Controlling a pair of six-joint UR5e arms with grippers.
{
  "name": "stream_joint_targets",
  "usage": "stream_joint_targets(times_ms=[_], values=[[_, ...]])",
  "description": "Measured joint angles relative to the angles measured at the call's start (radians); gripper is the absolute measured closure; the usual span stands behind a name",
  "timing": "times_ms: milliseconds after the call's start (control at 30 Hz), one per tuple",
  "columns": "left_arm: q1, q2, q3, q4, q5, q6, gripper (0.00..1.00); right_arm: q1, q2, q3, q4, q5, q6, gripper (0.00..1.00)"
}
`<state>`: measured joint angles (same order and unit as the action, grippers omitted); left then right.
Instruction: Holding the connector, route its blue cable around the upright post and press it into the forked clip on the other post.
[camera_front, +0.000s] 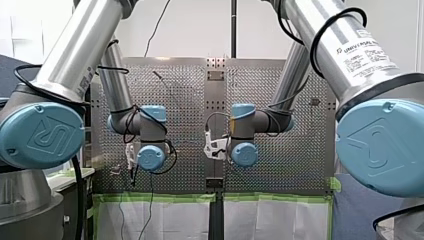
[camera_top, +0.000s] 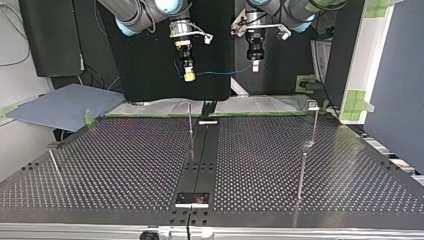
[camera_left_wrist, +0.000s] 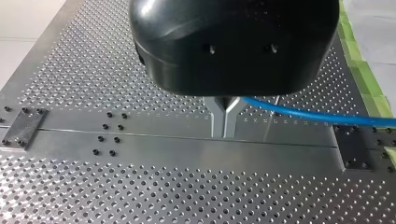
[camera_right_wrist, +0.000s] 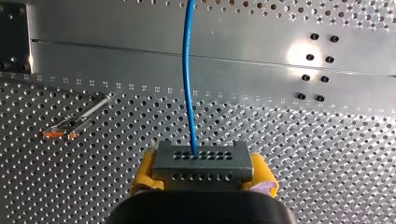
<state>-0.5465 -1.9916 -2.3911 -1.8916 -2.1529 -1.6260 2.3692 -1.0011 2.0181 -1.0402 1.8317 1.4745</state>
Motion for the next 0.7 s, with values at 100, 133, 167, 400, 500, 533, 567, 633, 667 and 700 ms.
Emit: stream_joint_targets(times_ms=[100,133,167,400,500,533,567,633,667,700], values=[[0.0,0.0,0.0,0.0,0.0,0.0,1.0,0.0,0.0,0.0,0.0,0.0,0.0,1.0],[0.0,0.0,0.0,0.0,0.0,0.0,1.0,0.0,0.0,0.0,0.0,0.0,0.0,1.0],[0.0,0.0,0.0,0.0,0.0,0.0,1.0,0.0,0.0,0.0,0.0,0.0,0.0,1.0],[0.0,0.0,0.0,0.0,0.0,0.0,1.0,0.0,0.0,0.0,0.0,0.0,0.0,1.0],[0.0,0.0,0.0,0.0,0.0,0.0,1.0,0.0,0.0,0.0,0.0,0.0,0.0,1.0],[0.0,0.0,0.0,0.0,0.0,0.0,1.0,0.0,0.0,0.0,0.0,0.0,0.0,1.0],[0.0,0.0,0.0,0.0,0.0,0.0,1.0,0.0,0.0,0.0,0.0,0.0,0.0,1.0],[0.0,0.0,0.0,0.0,0.0,0.0,1.0,0.0,0.0,0.0,0.0,0.0,0.0,1.0],[0.0,0.0,0.0,0.0,0.0,0.0,1.0,0.0,0.0,0.0,0.0,0.0,0.0,1.0],[0.0,0.0,0.0,0.0,0.0,0.0,1.0,0.0,0.0,0.0,0.0,0.0,0.0,1.0]])
